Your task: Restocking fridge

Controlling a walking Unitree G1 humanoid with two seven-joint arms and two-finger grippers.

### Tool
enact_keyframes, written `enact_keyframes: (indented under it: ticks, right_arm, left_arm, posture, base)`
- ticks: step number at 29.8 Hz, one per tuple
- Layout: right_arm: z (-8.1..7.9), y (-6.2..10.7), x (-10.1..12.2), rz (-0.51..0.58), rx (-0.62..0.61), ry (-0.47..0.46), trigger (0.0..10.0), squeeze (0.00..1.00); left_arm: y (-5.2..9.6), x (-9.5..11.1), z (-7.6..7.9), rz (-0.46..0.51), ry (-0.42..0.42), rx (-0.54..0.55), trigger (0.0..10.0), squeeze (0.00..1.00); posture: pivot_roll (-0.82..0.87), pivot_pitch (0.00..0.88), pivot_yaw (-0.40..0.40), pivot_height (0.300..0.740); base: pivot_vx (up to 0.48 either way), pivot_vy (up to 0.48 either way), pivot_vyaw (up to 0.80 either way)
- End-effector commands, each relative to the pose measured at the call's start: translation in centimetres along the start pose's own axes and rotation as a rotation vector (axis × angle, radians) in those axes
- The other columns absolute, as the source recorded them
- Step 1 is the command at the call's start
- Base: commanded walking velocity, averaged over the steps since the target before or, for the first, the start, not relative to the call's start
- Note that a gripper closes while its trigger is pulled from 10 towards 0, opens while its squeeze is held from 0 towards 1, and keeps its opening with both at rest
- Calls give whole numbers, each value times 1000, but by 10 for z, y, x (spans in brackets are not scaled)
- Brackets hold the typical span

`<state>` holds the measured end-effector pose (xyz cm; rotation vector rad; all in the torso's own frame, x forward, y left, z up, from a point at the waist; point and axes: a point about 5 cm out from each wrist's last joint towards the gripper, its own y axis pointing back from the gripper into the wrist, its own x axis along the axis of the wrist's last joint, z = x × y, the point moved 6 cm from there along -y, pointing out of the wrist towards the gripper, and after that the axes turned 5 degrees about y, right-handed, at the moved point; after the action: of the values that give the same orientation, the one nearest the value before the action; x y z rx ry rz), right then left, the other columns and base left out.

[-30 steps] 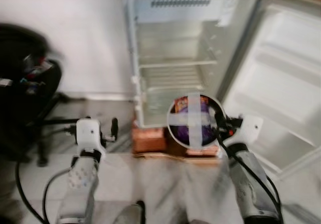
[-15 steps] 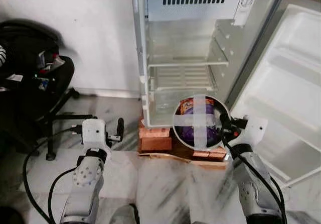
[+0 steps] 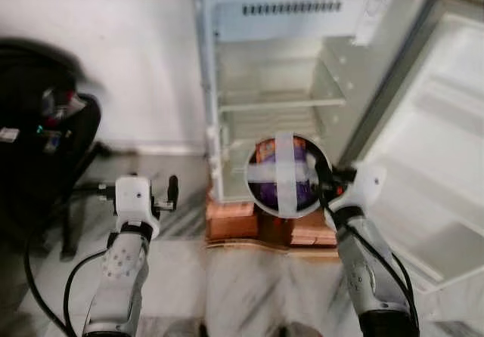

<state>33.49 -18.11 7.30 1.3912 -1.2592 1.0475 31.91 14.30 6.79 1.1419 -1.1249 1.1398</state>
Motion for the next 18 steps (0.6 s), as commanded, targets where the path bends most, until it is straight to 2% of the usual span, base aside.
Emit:
enact_keyframes:
  ticks: [1, 18]
  right_arm:
    - [-11, -3, 10, 43, 27, -12, 10000, 0]
    - [-12, -6, 10, 46, 19, 6, 10000, 0]
  left_arm:
    - [1, 0, -12, -5, -28, 19, 10000, 0]
    - [3, -1, -9, -10, -42, 10, 10000, 0]
  posture:
    - [115, 82, -29, 740]
    - [117, 95, -31, 740]
  base:
    - [300, 251, 0]
    - [325, 0, 0]
